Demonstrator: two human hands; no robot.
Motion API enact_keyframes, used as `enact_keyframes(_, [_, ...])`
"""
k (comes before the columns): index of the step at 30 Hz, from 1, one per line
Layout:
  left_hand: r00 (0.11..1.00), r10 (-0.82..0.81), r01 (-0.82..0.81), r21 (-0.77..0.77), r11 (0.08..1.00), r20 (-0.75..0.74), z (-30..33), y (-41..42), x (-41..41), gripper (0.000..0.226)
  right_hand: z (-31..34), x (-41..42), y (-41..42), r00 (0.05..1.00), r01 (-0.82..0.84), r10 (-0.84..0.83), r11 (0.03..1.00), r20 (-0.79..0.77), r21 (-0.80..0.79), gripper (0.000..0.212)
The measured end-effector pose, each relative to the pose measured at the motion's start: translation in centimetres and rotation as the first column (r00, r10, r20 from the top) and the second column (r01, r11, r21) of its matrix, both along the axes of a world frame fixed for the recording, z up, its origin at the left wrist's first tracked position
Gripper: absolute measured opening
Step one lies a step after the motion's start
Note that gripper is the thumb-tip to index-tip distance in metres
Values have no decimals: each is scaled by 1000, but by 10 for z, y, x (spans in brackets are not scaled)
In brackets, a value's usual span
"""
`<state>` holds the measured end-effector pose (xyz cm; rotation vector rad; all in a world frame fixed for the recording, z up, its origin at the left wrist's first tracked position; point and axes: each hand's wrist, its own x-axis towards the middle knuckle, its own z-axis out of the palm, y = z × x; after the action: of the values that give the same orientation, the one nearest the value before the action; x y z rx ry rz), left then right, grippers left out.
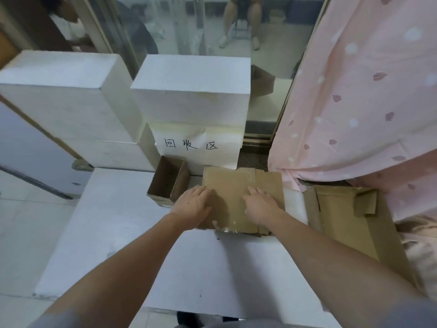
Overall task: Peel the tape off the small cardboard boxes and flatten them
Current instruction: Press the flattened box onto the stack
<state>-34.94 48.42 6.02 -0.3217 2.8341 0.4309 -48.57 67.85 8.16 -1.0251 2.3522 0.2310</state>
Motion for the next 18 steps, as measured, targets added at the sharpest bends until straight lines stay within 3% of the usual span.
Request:
enact_keyframes(6, [999,18,-23,-163,986,-33,30,-89,55,73,27,34,-84,992,-126,128,973,-3,-194,66])
enact_keyframes(10, [998,34,-45,-207,977,-57,30,-141,96,86,21,69,-143,992,-123,129,969,14,-213,80])
enact_keyframes(14, [1000,3,-2,-189,982,6,17,-174,125,77,6,109,-178,991,81,-60,980,117,-184,89])
enact_keyframes(18, [994,-77,86,-115,990,81,-6,-191,136,78,-2,145,-187,935,334,-298,921,191,-201,78])
